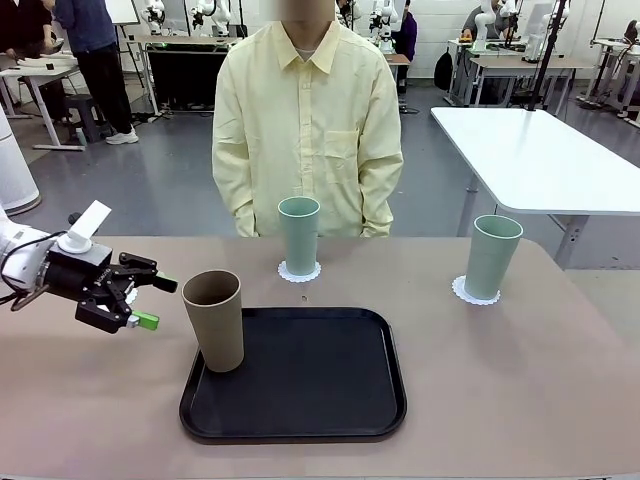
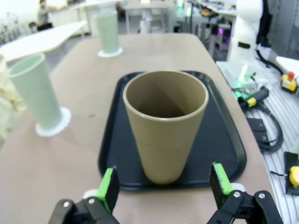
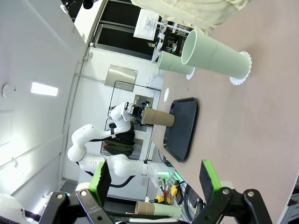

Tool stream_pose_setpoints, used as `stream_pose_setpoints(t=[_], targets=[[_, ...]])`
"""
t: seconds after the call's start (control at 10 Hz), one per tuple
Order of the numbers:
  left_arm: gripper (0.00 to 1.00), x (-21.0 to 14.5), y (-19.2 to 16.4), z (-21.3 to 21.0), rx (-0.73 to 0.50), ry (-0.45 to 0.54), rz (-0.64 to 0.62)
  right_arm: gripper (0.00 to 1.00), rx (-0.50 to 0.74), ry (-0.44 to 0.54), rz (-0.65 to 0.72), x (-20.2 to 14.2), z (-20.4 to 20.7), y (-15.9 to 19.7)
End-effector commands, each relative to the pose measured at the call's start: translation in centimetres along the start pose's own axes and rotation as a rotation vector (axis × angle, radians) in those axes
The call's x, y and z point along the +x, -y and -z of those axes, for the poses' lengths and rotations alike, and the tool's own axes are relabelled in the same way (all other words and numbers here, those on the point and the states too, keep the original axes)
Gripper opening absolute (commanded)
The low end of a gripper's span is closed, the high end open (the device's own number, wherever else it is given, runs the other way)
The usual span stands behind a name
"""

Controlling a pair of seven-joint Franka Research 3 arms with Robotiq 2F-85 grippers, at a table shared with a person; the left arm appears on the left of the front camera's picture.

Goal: Place coasters on the table and set cups on them.
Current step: Take one Reusable plastic cup from the Flat Tray and place it on a coaster set by the human.

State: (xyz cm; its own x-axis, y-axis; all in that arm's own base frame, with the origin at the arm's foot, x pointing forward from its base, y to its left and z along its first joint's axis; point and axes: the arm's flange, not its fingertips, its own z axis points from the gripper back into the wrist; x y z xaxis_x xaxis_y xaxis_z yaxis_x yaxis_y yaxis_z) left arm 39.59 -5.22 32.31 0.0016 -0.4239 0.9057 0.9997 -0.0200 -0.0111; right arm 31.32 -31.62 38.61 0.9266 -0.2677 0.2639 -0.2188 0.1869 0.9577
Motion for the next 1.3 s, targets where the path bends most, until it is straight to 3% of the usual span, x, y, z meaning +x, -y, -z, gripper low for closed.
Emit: stream_pose_setpoints(t=[0.0, 0.6, 1.2], targets=[[1.0, -1.7, -0.1, 1.3, -0.026, -0.006, 0.033, 1.0, -0.004, 0.002, 0.006, 0.0, 0.1, 0.1], [1.0, -4.0, -0.2, 3.5, -0.002, 0.107, 0.132, 1.0, -0.004, 0.002, 0.006, 0.0, 0.1, 0.1], [1.0, -4.1, -1.5, 5.5, -0.044, 0.067, 0.023, 1.0, -0.004, 0.002, 0.006, 0.0, 0.1, 0.1]])
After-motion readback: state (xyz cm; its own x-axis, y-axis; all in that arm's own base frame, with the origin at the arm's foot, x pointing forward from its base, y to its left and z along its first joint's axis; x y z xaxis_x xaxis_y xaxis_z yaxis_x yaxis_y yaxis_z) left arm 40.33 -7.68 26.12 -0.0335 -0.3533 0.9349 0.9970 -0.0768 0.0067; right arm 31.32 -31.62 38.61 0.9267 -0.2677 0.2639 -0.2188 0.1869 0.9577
